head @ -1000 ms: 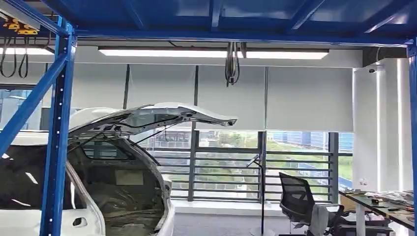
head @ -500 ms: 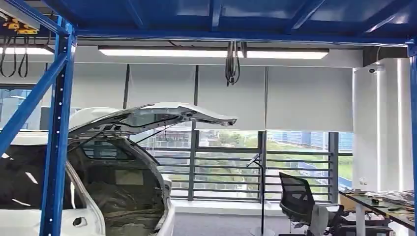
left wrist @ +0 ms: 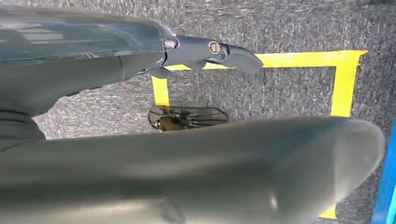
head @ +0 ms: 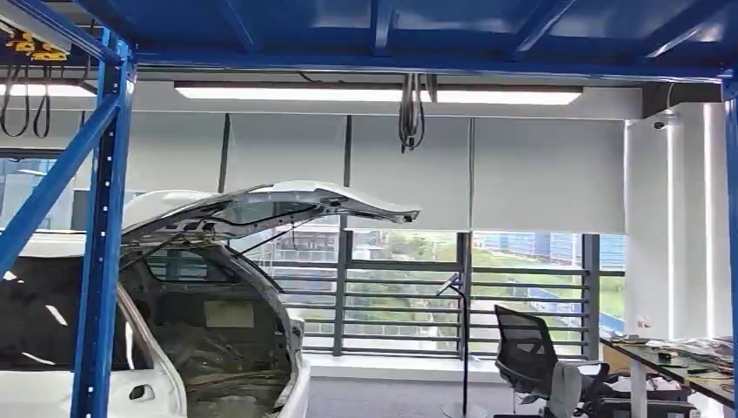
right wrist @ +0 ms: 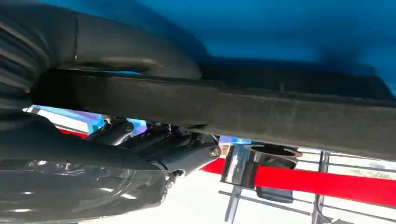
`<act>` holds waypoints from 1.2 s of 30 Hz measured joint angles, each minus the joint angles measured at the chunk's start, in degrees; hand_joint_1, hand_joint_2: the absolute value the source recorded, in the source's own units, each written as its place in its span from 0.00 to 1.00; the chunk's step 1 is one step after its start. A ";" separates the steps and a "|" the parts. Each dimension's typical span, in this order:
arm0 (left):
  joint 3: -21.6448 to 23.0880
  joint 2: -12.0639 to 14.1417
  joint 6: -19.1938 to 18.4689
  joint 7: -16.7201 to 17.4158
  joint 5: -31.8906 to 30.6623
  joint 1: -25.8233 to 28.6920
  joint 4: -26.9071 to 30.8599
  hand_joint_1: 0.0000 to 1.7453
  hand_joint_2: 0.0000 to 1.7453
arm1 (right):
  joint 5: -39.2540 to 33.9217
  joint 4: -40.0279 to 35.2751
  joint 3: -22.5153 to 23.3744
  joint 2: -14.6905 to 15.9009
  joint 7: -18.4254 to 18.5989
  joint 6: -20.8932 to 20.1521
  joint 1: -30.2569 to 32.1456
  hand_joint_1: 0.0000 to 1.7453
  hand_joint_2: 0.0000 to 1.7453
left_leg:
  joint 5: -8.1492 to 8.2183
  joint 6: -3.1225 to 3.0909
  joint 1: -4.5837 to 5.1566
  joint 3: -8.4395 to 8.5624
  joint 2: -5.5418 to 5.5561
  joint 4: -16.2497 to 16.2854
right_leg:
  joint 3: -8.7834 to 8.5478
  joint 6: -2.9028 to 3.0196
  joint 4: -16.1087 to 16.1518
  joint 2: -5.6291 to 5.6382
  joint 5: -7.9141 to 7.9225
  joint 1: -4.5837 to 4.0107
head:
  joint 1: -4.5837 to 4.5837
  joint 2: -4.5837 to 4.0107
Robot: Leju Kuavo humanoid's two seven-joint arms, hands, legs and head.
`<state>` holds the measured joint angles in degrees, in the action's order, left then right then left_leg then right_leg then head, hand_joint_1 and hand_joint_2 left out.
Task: Take the parts from the cabinet and place them on the table.
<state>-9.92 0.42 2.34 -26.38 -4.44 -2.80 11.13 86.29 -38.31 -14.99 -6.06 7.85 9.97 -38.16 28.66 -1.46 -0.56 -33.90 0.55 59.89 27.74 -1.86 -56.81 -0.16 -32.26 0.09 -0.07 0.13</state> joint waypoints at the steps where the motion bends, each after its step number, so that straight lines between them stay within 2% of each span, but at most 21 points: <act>1: -0.13 0.00 0.15 -0.33 -0.13 0.01 0.00 0.00 1.00 | -0.05 -0.89 0.06 0.15 0.00 0.00 0.53 1.00 1.00 | 0.00 0.00 0.00 0.00 0.00 0.00 | 0.00 0.00 0.00 0.00 0.00 0.00 | 0.00 0.00; 5: -1.42 0.02 0.57 -0.59 -0.11 -0.03 0.00 0.00 1.00 | -0.26 -6.66 0.42 0.92 -1.07 -0.17 3.31 1.00 1.00 | 0.00 0.00 0.01 -0.08 0.00 0.00 | 0.06 0.00 -0.02 0.02 0.00 0.00 | 0.00 0.00; 9: -3.65 0.02 0.44 -0.79 0.24 -0.05 0.00 0.00 1.00 | -2.75 -17.80 -0.54 1.05 -3.73 -1.81 6.03 1.00 1.00 | 0.00 0.00 0.01 -0.16 -0.01 0.00 | 0.19 0.00 -0.08 0.05 0.00 0.00 | 0.00 0.00; 11: -4.66 0.02 -0.13 -1.82 0.28 -0.04 0.00 0.00 1.00 | -7.21 -24.28 -1.93 1.03 -5.60 -2.51 6.97 1.00 1.00 | 0.00 0.00 0.00 -0.19 0.00 0.00 | 0.23 0.00 -0.10 0.02 0.00 0.00 | 0.00 0.00; 12: -5.29 0.02 -0.62 -2.82 0.44 -0.04 0.00 0.00 1.00 | -12.28 -28.13 -2.74 0.90 -7.50 -3.04 7.49 1.00 1.00 | 0.00 0.01 0.00 -0.19 0.00 0.00 | 0.24 0.00 -0.10 0.01 0.00 -0.01 | 0.00 0.00; 15: -7.98 0.02 -2.84 -5.82 2.30 -0.26 0.09 0.00 1.00 | -35.31 -40.52 -4.20 -0.35 -14.61 -6.84 9.93 1.00 1.00 | 0.01 0.01 -0.02 -0.21 0.00 0.00 | 0.28 0.14 -0.12 0.00 -0.09 -0.03 | 0.00 0.00; 16: -8.83 0.02 -3.08 -6.01 2.54 -0.41 0.09 0.00 1.00 | -40.02 -43.58 -4.83 -0.68 -15.21 -7.39 10.36 1.00 1.00 | 0.01 0.01 -0.02 -0.20 0.00 0.00 | 0.28 0.15 -0.13 -0.01 -0.10 -0.02 | 0.00 0.00; 18: -9.90 -0.02 -3.35 -6.65 2.80 -0.65 0.11 0.00 1.00 | -43.90 -47.88 -5.46 -1.03 -16.11 -8.90 10.58 1.00 1.00 | 0.01 0.01 -0.05 -0.20 0.01 0.00 | 0.26 0.22 -0.13 -0.05 -0.15 -0.04 | 0.00 0.00; 19: -10.47 -0.02 -3.50 -7.47 3.15 -0.69 0.11 0.00 1.00 | -47.92 -49.39 -5.49 -1.09 -17.78 -11.23 10.96 1.00 1.00 | 0.01 0.02 -0.05 -0.19 0.01 -0.01 | 0.25 0.23 -0.13 -0.05 -0.16 -0.04 | 0.00 0.00; 20: -11.29 -0.11 -3.45 -9.17 3.13 -0.75 0.17 0.00 1.00 | -55.21 -51.01 -5.46 -1.22 -20.86 -14.25 11.96 1.00 1.00 | 0.01 0.01 -0.05 -0.20 0.00 -0.01 | 0.26 0.23 -0.13 -0.03 -0.16 -0.04 | 0.00 0.00; 21: -11.96 -0.15 -3.32 -10.61 2.86 -0.88 0.33 0.00 1.00 | -63.20 -52.42 -5.49 -1.49 -22.43 -16.73 13.14 1.00 1.00 | 0.01 0.02 -0.04 -0.21 0.00 -0.01 | 0.25 0.23 -0.13 -0.03 -0.15 -0.04 | 0.00 0.00; 22: -12.61 -0.22 -2.78 -11.67 1.89 -1.14 0.57 0.00 1.00 | -75.06 -53.64 -6.09 -1.68 -22.13 -21.38 13.74 1.00 1.00 | 0.01 0.01 -0.03 -0.21 0.00 -0.01 | 0.25 0.23 -0.13 -0.02 -0.15 -0.03 | 0.00 0.00; 23: -13.05 -0.22 -2.43 -11.83 0.73 -1.64 0.59 0.00 1.00 | -89.35 -53.79 -7.58 -1.40 -20.88 -27.23 13.49 1.00 1.00 | 0.01 0.01 -0.02 -0.20 0.00 -0.01 | 0.25 0.23 -0.13 0.00 -0.14 -0.03 | 0.00 0.00; 25: -13.86 -0.22 -2.45 -11.50 -0.44 -2.42 0.61 0.00 1.00 | -112.32 -53.75 -11.38 -0.46 -20.76 -35.89 13.61 1.00 1.00 | 0.01 0.01 -0.03 -0.17 0.03 -0.01 | 0.16 0.23 -0.14 -0.06 -0.14 -0.04 | 0.00 0.00; 27: -14.40 -0.02 -2.58 -11.04 -0.83 -2.38 0.70 0.00 1.00 | -124.30 -53.77 -14.94 -0.81 -20.90 -39.85 14.10 1.00 1.00 | 0.01 0.02 -0.03 -0.17 0.01 -0.02 | 0.21 0.23 -0.17 -0.02 -0.14 -0.04 | 0.00 0.00; 28: -14.73 0.09 -2.89 -11.02 -1.03 -2.24 0.70 0.00 1.00 | -126.21 -53.90 -16.49 -1.07 -20.92 -40.52 14.45 1.00 1.00 | 0.02 0.02 -0.03 -0.17 0.00 -0.02 | 0.22 0.23 -0.18 0.00 -0.14 -0.04 | 0.00 0.00; 32: -16.04 0.48 -3.65 -11.28 -1.07 -1.32 0.70 0.00 1.00 | -120.26 -56.26 -24.31 -1.49 -20.30 -40.54 15.19 1.00 1.00 | 0.06 0.09 -0.06 -0.19 0.00 -0.02 | 0.28 0.30 -0.19 -0.03 -0.20 -0.06 | 0.00 0.00; 36: -17.44 1.09 -3.30 -11.15 -1.16 -0.19 0.70 0.00 1.00 | -120.52 -57.92 -27.43 -1.24 -20.33 -40.17 15.23 1.00 1.00 | 0.20 0.06 0.16 -0.19 0.00 0.12 | 0.25 0.25 -0.01 0.00 -0.15 0.11 | 0.00 0.00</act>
<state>-27.37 1.51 -0.96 -37.53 -5.60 -2.99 11.82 -34.23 -96.24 -42.43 -7.30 -12.48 -30.21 -22.94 28.86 -1.40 -0.40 -34.10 0.55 60.01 27.98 -1.60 -56.83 -0.16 -32.41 0.20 -0.07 0.13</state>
